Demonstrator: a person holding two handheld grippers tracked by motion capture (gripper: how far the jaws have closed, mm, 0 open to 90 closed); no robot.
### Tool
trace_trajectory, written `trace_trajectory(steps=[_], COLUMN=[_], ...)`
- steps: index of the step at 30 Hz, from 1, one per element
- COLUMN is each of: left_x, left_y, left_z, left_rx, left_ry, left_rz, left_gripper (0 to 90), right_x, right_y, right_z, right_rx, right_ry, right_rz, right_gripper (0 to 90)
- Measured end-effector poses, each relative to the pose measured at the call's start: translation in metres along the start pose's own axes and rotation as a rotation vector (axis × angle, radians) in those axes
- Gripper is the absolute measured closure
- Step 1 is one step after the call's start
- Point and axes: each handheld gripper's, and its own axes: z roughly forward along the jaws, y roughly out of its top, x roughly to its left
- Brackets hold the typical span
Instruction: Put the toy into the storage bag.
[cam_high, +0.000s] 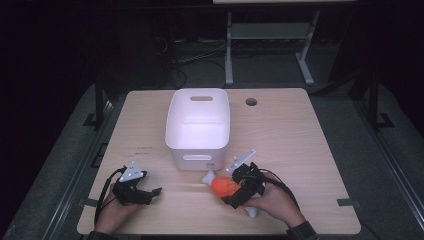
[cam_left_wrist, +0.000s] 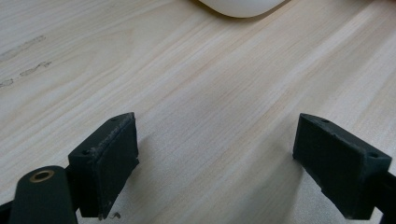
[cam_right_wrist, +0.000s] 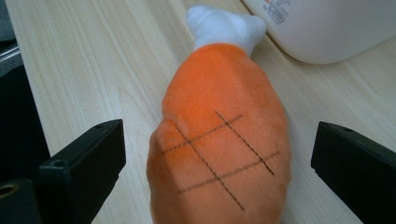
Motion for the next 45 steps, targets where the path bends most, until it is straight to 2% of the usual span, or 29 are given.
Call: trace_trajectory(steps=[6,19,23,26,35,45], left_x=[0.0,0.0,0.0,0.0,0.0,0.0], left_y=[0.0,0.0,0.0,0.0,0.0,0.0], left_z=[0.0,0.0,0.0,0.0,0.0,0.0], left_rx=[0.003,0.006,0.006,0.006,0.006,0.003], left_ry=[0.0,-0.001,0.0,0.0,0.0,0.0], left_rz=[0.001,0.004,0.005,0.004,0.005,0.001], left_gripper=[13.1,13.1,13.1,13.1,13.1,13.1], right_x=[0.003,0.002,0.001,0.001,0.002,0.004], right_y=[0.003,-0.001,-0.002,-0.003,-0.003,-0.001], right_z=[0.012,0.03,0.03,0.029,0.025,0.019], right_rx=[0.033,0.069,0.068,0.062,0.055,0.052], right_ry=[-0.027,-0.03,-0.028,-0.024,-0.019,-0.015], right_rz=[-0.009,-0.006,-0.005,-0.005,-0.01,-0.009], right_gripper=[2.7,3.5,6.1,13.0,20.2,22.1])
